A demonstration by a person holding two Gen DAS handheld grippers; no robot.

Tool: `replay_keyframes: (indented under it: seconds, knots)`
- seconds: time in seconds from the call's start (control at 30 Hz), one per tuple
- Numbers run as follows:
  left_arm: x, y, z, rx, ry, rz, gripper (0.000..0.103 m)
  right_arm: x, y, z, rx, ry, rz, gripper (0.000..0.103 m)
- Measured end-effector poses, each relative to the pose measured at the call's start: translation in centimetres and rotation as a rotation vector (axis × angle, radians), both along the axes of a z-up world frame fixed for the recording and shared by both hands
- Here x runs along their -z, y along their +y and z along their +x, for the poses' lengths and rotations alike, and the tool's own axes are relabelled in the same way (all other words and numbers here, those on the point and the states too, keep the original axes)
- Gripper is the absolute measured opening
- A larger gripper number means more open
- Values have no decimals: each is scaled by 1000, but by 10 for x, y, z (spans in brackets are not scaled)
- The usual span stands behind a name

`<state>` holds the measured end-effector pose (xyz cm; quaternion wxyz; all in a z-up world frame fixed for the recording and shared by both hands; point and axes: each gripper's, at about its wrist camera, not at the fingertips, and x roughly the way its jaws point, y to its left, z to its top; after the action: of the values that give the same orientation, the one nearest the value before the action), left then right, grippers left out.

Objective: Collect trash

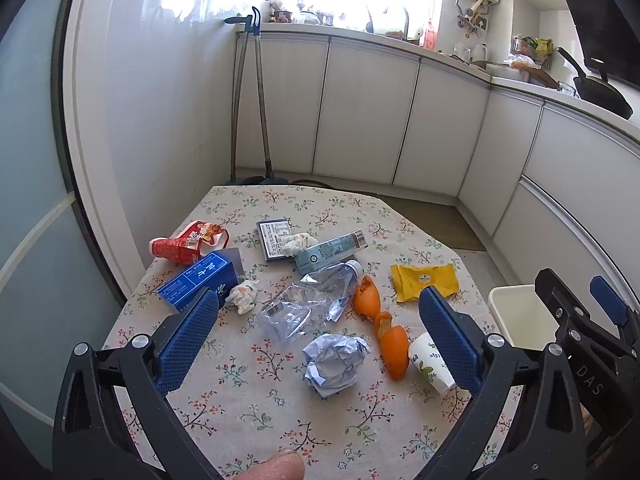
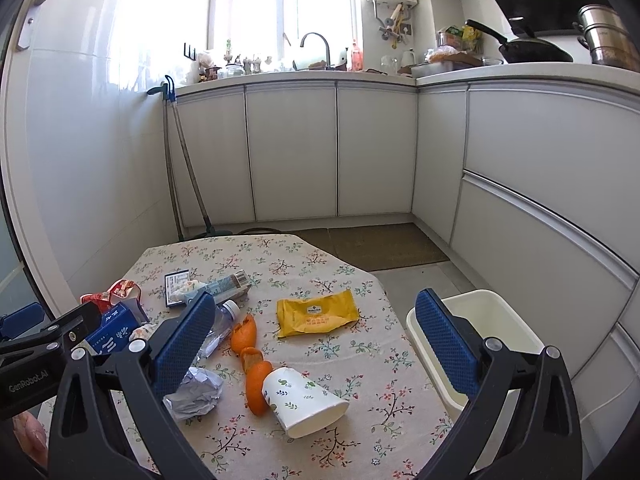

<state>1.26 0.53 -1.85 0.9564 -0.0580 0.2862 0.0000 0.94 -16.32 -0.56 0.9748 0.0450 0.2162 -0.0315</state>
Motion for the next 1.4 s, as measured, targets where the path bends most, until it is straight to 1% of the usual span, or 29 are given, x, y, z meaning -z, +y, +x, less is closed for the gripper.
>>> replay_keyframes:
  seconds: [0.97,1.4]
  knots:
    - [3,2,1,-3,11,-4,96,2,1,0,-3,3,0,98]
    - [5,2,3,-10,32,-9,96,5,1,1,-5,15,2,98]
